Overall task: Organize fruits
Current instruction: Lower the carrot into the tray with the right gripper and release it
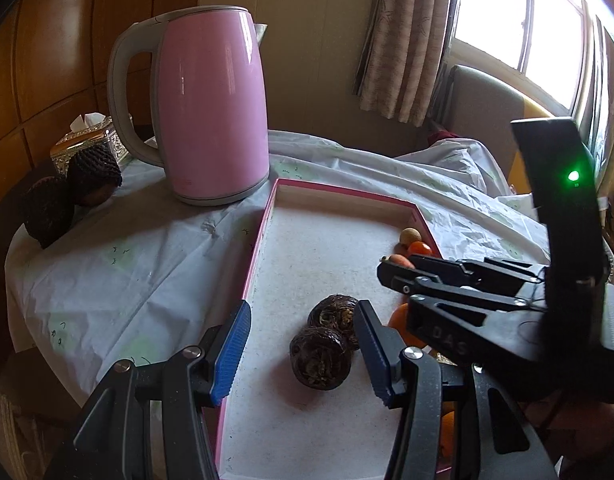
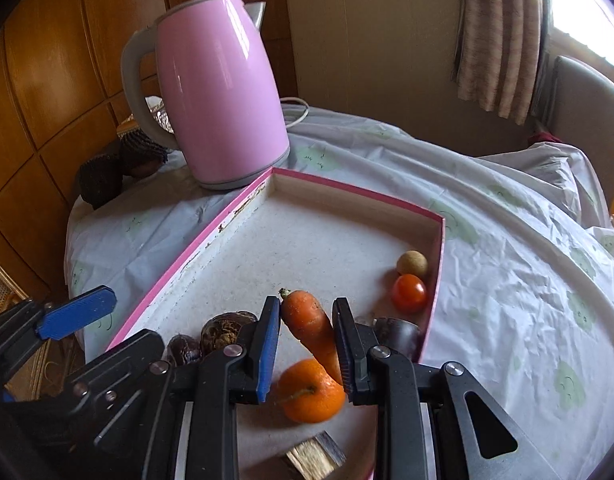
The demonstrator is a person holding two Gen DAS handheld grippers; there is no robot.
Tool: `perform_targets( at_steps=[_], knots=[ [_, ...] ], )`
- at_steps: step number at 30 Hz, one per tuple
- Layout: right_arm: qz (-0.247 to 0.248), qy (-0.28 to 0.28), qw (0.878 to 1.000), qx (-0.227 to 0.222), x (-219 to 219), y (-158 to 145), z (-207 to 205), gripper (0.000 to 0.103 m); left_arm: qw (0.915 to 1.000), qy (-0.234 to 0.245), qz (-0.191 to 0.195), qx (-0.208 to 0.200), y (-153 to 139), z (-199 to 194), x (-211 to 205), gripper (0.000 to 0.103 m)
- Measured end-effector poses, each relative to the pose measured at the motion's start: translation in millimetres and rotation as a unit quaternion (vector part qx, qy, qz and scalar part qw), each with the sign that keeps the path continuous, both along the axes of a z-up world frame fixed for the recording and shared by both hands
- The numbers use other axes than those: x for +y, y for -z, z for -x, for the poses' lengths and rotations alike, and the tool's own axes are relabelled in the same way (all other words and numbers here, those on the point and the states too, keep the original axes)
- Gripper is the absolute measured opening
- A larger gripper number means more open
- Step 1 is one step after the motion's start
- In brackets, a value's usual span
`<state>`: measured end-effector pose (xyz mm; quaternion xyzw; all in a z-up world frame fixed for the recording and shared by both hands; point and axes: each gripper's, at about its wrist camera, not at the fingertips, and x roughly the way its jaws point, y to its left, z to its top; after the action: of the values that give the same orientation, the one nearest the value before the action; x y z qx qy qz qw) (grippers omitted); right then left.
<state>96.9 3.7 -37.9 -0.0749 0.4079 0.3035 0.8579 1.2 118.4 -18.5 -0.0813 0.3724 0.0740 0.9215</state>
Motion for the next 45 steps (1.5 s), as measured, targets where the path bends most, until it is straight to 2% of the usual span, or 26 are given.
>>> perform_targets(
  at_steps=[5, 13, 16, 23, 28, 41, 43, 45],
  knots=[
    [0.011, 0.003, 1.0, 0.014, 6.8, 13.5, -6.5, 0.027, 1.0, -0.004, 0.003, 0.003, 2.7, -1.0, 2.8, 0.054],
    [0.003, 0.015, 0.999, 0.045, 1.3, 26.1, -13.6, 0.029, 0.9999, -0.009, 0.003, 0.004, 3.3, -1.3, 3.6, 0.054],
    [0.014, 0.015, 0.999, 0.036, 1.2, 26.6, -10.9, 0.021, 1.0, -0.007, 0.002, 0.005, 2.8, -1.3, 2.8, 0.054],
    [0.015, 0.016, 0.999, 0.027, 0.5, 23.7, -6.6, 0.021, 1.0, -0.007, -0.001, 0.001, -0.7, 1.7, 0.8, 0.054],
    [-0.006, 0.023, 0.999, 0.027, -6.0, 18.4, -1.3, 0.021, 1.0, -0.009, -0.001, -0.001, -2.9, 3.9, 0.7, 0.055],
    [0.003, 0.022, 1.0, 0.006, -11.1, 12.8, 16.3, 0.019, 0.9999, -0.006, -0.004, -0.007, -10.6, 9.4, -4.0, 0.056],
    [-0.003, 0.025, 1.0, 0.007, -13.3, 10.7, 17.6, 0.019, 0.9999, -0.008, -0.007, -0.01, -12.5, 11.2, -5.2, 0.062],
    [-0.011, 0.031, 0.999, 0.005, -17.4, 7.9, 20.3, 0.019, 0.9999, -0.008, -0.008, -0.011, -14.1, 12.2, -5.7, 0.062]
  ],
)
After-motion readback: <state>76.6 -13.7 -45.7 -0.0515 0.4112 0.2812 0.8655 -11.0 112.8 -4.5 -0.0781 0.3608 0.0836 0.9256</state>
